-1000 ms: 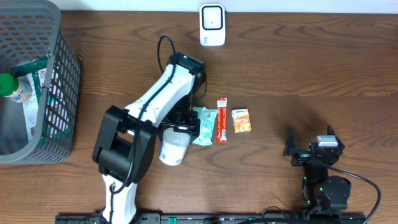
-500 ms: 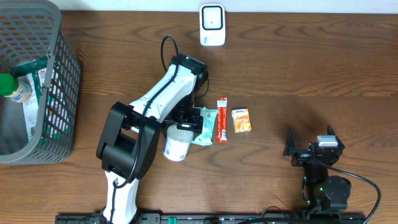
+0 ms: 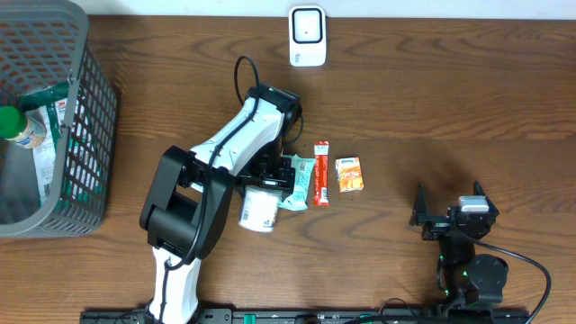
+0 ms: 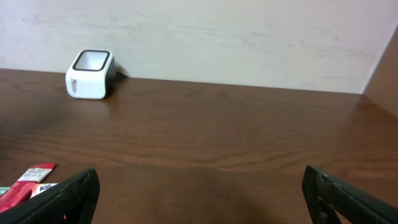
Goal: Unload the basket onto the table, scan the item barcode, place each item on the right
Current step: 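Lower the clear container left of the wipes pack and open the left gripper, then move the left gripper back into the grey basket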
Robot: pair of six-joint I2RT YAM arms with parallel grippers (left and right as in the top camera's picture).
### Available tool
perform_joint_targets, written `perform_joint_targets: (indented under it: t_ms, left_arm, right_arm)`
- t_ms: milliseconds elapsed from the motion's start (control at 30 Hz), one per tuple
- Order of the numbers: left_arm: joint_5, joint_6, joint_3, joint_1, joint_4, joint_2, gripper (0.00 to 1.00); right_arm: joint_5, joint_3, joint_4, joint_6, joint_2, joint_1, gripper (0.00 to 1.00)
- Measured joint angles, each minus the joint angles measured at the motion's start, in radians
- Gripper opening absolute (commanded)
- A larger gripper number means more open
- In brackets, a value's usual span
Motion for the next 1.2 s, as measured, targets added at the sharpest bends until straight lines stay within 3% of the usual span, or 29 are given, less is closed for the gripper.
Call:
perform_joint_targets:
  t_ms: [400,900,1200]
  left_arm:
    - [-0.002,0.005,0.002,0.038,0.025,0.000,0.96]
    - [0.000,0.003,0.008,0.040,0.034,0.000,0.96]
    - [-0.010,0.003,0.161,0.085,-0.008,0.000,0.96]
  right_arm:
    - [0.000,0.000,0.000,0.000,0.000,0.000,0.99]
    - [0.000,0.000,0.000,0.000,0.000,0.000,0.99]
    - [0.000,0.000,0.000,0.000,0.000,0.000,0.99]
